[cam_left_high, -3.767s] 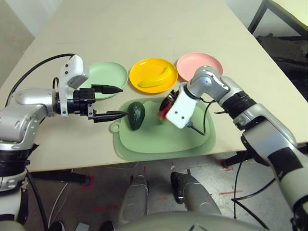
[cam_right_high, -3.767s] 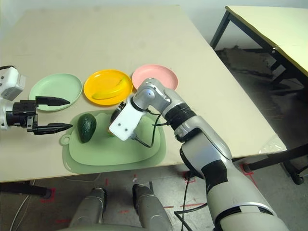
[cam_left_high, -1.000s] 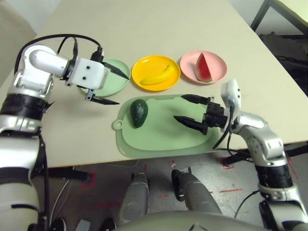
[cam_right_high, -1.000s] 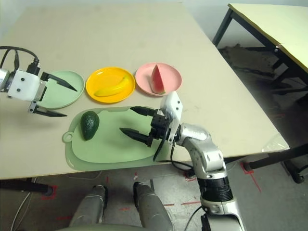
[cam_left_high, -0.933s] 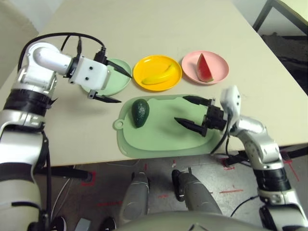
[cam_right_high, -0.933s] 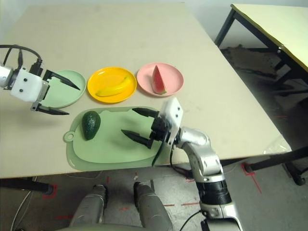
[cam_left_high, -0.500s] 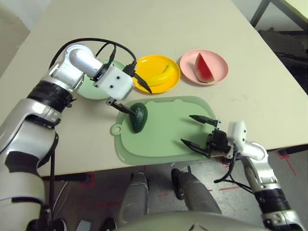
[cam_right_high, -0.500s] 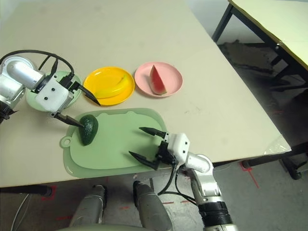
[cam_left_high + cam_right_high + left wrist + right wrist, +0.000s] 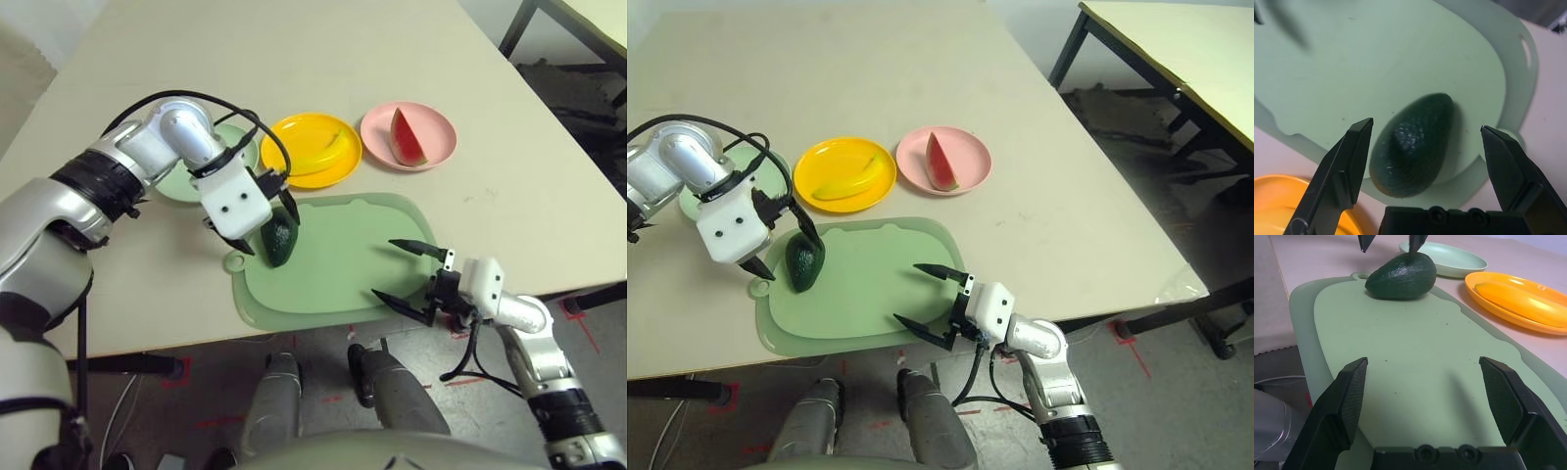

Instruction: Place the fruits into color-matched plates.

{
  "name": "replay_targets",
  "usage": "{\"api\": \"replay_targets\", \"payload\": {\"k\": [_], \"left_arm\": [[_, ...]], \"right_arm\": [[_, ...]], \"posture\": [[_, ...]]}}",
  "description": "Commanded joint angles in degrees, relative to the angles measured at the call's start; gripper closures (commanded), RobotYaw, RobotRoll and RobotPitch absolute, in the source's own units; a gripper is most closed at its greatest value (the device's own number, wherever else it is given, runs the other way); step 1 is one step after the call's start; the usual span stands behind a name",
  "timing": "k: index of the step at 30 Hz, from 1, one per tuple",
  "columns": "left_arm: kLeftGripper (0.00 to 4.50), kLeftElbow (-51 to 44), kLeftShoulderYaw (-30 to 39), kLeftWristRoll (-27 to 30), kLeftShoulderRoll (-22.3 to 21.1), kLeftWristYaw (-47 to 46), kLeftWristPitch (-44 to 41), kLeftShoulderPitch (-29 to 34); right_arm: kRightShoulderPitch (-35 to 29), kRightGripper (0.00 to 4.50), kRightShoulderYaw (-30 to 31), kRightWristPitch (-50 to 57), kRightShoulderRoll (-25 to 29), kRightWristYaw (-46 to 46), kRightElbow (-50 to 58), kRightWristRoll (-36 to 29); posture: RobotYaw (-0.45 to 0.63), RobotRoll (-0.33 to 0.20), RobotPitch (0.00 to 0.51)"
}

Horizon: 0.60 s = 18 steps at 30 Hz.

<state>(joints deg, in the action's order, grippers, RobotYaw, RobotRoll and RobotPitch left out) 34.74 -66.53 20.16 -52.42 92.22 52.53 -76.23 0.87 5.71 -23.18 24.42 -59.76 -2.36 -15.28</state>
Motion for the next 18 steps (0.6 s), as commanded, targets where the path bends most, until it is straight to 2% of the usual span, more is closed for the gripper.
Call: {"api": "replay_targets", "payload": {"k": [1, 6, 14, 18], "left_arm": [[0.0, 8.1, 2.3, -7.1, 3.5, 0.3, 7.4, -1.4], [0.0, 12.8, 5.5, -9.3, 6.2, 0.3, 10.4, -0.7], [0.0, 5.7, 6.7, -5.0, 5.7, 0.3, 4.8, 3.6], [0.0, 3.3, 6.9, -4.6, 4.9, 0.3, 2.6, 4.7]], "right_arm": [[-0.9, 0.03, 1.5, -0.5, 1.2, 0.1, 1.1, 1.5], [0.0, 0.03, 1.5, 0.3, 1.6, 1.3, 1.8, 1.5], [0.4, 0.03, 2.3, 0.4, 2.6, 1.5, 1.9, 1.4], [0.1, 0.03, 2.4, 0.4, 2.9, 1.7, 2.0, 1.3]], "posture": [[-0.17, 0.0, 0.183], [-0.17, 0.0, 0.181], [-0.18, 0.0, 0.179], [-0.17, 0.0, 0.178]]}}
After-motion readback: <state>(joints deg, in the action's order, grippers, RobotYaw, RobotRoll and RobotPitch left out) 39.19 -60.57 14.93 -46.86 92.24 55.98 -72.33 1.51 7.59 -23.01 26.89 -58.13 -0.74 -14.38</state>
